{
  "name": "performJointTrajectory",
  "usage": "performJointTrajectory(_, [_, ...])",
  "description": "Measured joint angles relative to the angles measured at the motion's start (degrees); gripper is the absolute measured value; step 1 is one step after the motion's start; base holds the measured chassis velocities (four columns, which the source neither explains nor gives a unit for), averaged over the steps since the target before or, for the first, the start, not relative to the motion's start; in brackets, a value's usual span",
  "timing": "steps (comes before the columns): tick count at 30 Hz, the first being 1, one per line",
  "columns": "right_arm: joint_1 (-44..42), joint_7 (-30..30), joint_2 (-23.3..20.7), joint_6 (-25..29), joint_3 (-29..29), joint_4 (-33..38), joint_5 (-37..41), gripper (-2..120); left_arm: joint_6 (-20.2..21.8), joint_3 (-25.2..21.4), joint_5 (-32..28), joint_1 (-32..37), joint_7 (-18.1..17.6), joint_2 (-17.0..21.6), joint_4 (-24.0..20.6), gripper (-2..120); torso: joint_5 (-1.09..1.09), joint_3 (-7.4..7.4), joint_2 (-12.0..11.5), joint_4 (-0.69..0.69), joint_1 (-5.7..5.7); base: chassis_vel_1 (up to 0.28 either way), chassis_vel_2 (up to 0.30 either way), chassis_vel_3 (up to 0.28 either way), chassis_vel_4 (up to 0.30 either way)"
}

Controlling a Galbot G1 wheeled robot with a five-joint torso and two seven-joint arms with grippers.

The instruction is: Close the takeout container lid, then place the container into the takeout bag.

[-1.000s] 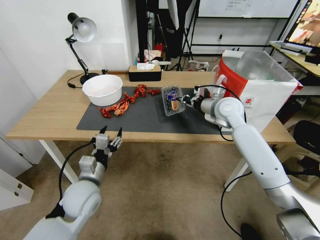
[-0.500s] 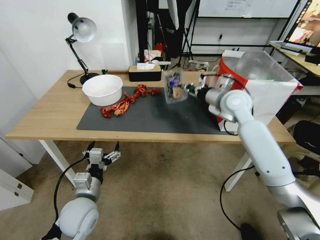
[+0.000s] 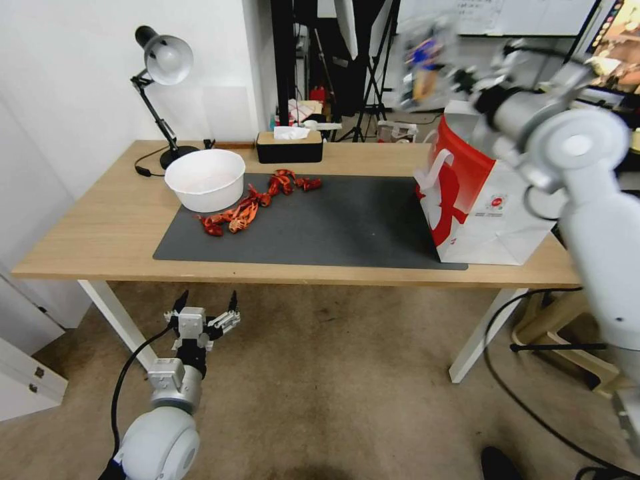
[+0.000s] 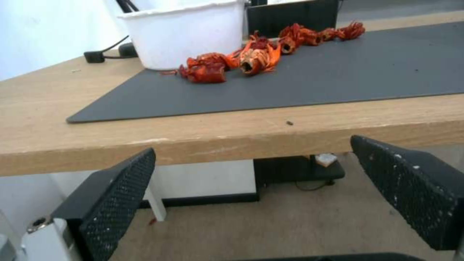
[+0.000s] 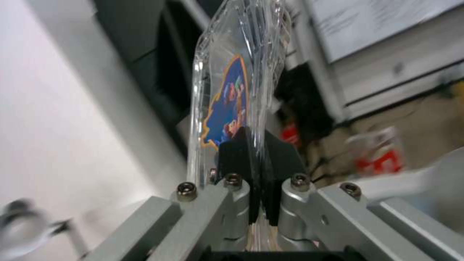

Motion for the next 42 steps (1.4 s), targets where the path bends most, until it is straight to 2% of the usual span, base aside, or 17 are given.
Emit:
performJointTrajectory(1, [-1.0,0.0,-2.3,0.2,1.3,0.3,-0.7,0,0.2,0.4,0.1,-0.2,0.0,0.1,0.0,100,0.01,0.00,0.0,-0.03,0.00,0.000,0.000,0.000,0.000])
performJointTrajectory(2, [-1.0,0.0,-2.3,0.2,1.3,0.3,-0.7,0,0.2,0.4,0.1,-0.2,0.0,0.1,0.0,100,0.01,0.00,0.0,-0.03,0.00,0.000,0.000,0.000,0.000])
performJointTrajectory(3, [-2.9,-0.1,-4.8,0.5,2.6,0.8,-1.7,0,0.4,0.8,0.1,-0.6,0.0,0.2,0.1,100,0.01,0.00,0.0,-0.02,0.00,0.000,0.000,0.000,0.000])
performJointTrajectory(4, [-5.0,-0.6,-6.7,0.7,3.5,1.3,-2.9,0,0.5,1.2,0.1,-0.9,0.0,0.3,0.2,100,0.02,0.00,0.0,-0.06,-0.01,0.000,0.000,0.000,0.000])
performJointTrajectory(6, [-7.0,-1.0,-7.9,1.1,4.1,2.0,-4.6,0,0.6,1.5,0.1,-1.1,0.0,0.3,0.3,100,0.01,0.00,0.0,-0.07,-0.01,0.000,0.000,0.000,0.000])
performJointTrajectory(8, [-11.4,-2.7,-9.6,2.0,5.5,3.8,-9.7,0,0.6,2.0,0.1,-1.3,0.0,0.1,0.4,100,0.03,0.00,0.0,-0.04,0.00,0.000,0.000,0.000,0.000])
performJointTrajectory(12, [-16.8,-3.8,-10.2,2.5,8.4,6.5,-13.0,0,0.6,2.9,0.3,-1.4,-0.1,-0.1,0.5,100,0.00,0.00,0.0,-0.01,0.00,0.000,0.000,0.000,0.000])
performJointTrajectory(21, [-22.1,-3.7,-9.6,1.8,11.2,8.7,-10.7,0,0.9,3.6,0.5,-1.7,-0.4,-0.6,0.5,100,-0.01,0.00,0.0,-0.01,-0.01,0.000,0.000,0.000,0.000])
performJointTrajectory(24, [-23.0,-3.0,-9.2,1.4,11.6,9.1,-9.2,7,0.9,3.6,0.5,-1.7,-0.5,-0.6,0.5,100,-0.01,0.00,0.0,-0.01,0.00,0.000,0.000,0.000,0.000])
performJointTrajectory(29, [-24.5,-1.6,-8.3,1.0,12.0,9.4,-6.9,29,0.9,3.6,1.6,-1.5,-0.4,-0.6,0.4,100,-0.01,0.00,0.0,-0.01,0.00,0.000,0.000,0.000,0.000])
performJointTrajectory(30, [-24.5,-1.6,-8.3,1.0,12.0,9.4,-6.9,29,0.9,3.6,1.6,-1.5,-0.4,-0.6,0.4,100,-0.01,0.00,0.0,-0.01,0.00,0.000,0.000,0.000,0.000])
performJointTrajectory(33, [-25.3,-1.6,-8.1,0.9,12.1,9.7,-6.8,43,0.9,3.8,1.6,-1.5,-0.5,-0.6,0.3,100,-0.01,0.00,0.0,-0.02,0.00,0.000,0.000,0.000,0.000])
performJointTrajectory(37, [-25.6,-1.6,-8.1,0.9,12.1,9.8,-6.8,52,0.9,3.9,1.6,-1.6,-0.6,-0.6,0.1,100,-0.01,0.00,0.0,-0.02,0.00,0.000,0.000,0.000,0.000])
performJointTrajectory(39, [-26.0,-1.9,-8.2,0.9,12.2,9.9,-6.8,62,1.0,3.9,1.6,-1.6,-0.7,-0.6,0.1,100,-0.01,0.00,0.0,-0.02,-0.01,0.000,0.000,0.000,0.000])
performJointTrajectory(40, [-26.0,-1.9,-8.2,0.9,12.2,9.9,-6.8,62,1.0,3.9,1.6,-1.6,-0.7,-0.6,0.1,100,-0.01,0.00,0.0,-0.02,-0.01,0.000,0.000,0.000,0.000])
performJointTrajectory(41, [-26.2,-2.3,-8.3,1.0,12.3,10.1,-6.9,72,1.0,3.9,1.6,-1.6,-0.7,-0.6,0.0,100,0.00,0.00,0.0,-0.02,0.00,0.000,0.000,0.000,0.000])
performJointTrajectory(42, [-26.5,-2.8,-8.4,1.3,12.4,10.4,-7.3,77,1.0,4.0,1.6,-1.6,-0.7,-0.6,0.0,100,0.00,0.00,0.0,-0.02,0.00,0.000,0.000,0.000,0.000])
